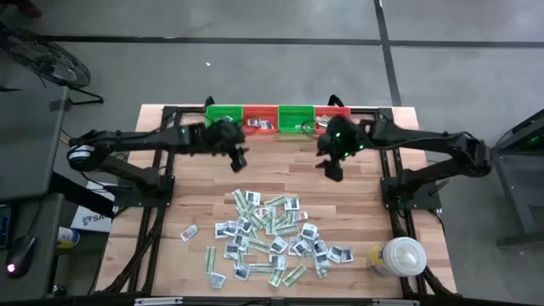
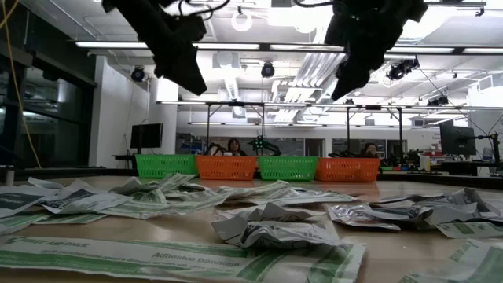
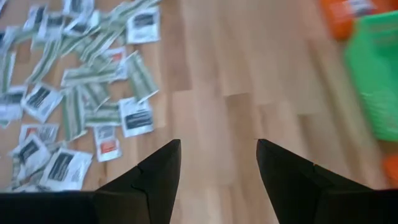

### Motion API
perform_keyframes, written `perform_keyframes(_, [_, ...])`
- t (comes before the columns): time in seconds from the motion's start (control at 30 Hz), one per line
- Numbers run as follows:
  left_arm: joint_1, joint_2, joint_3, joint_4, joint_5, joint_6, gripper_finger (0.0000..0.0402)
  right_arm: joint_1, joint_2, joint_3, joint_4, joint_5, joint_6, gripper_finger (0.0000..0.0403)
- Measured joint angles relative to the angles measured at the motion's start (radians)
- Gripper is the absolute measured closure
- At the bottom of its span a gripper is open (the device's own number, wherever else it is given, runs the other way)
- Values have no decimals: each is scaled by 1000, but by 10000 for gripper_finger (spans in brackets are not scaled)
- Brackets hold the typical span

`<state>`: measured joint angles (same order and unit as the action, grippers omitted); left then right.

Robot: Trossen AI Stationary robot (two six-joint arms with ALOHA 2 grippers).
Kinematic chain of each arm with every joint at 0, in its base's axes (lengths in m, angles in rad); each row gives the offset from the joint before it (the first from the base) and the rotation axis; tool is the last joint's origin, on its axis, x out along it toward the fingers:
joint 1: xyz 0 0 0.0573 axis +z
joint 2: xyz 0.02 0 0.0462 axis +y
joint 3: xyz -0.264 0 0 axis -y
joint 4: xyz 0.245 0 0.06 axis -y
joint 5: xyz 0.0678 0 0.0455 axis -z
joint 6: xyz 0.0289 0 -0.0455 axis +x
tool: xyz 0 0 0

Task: Pick & Place First Aid Supplies
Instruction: Put the gray towelette pack in the left orange bin

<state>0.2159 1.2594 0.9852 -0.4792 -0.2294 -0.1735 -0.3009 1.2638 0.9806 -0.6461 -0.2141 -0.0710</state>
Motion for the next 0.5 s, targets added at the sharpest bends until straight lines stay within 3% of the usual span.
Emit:
perform_keyframes(0.3, [-322, 0, 0, -168, -318, -321, 254, 164, 162, -68, 184, 60, 21, 199])
perform_keyframes(0.5, [-443, 0, 0, -210, -436, -418, 254, 242, 226, -137, 323, 59, 70, 199])
